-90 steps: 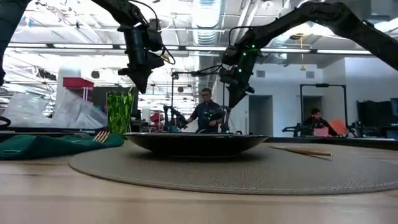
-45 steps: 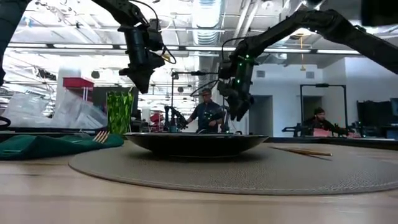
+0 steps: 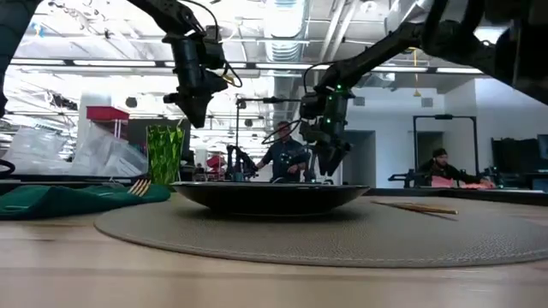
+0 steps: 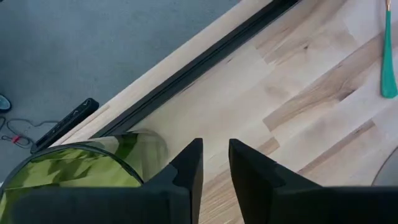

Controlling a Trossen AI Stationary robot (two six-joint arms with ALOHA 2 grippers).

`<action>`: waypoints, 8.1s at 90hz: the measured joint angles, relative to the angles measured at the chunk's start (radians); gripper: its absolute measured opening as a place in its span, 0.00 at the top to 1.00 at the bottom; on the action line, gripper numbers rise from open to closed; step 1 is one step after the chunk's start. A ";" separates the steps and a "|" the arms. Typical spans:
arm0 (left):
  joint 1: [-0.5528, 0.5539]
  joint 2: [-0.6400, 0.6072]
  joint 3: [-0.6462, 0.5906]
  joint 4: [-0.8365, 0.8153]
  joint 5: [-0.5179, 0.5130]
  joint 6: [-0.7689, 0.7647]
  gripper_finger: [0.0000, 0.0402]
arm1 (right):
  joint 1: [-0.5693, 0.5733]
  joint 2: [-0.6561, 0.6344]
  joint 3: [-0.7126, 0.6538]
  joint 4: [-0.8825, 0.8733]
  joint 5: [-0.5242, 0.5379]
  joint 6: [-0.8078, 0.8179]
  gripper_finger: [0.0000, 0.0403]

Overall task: Set table place
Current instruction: Put the green spoon on the gray table mat, then move the green cup to the top center of the table

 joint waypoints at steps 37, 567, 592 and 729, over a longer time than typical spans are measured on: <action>0.000 0.000 0.000 0.014 -0.002 -0.006 0.85 | 0.011 0.062 0.003 -0.025 -0.027 -0.029 0.62; -0.156 0.000 -0.232 0.152 0.028 -0.112 0.85 | 0.408 -0.717 -1.362 0.786 -0.551 0.496 1.00; -0.156 0.000 -0.232 0.147 0.028 -0.113 0.85 | 0.386 -0.716 -1.371 0.835 -0.548 0.514 1.00; -0.158 0.000 -0.232 0.216 0.028 -0.191 0.85 | 0.288 -0.869 -1.435 0.759 -0.487 0.550 0.77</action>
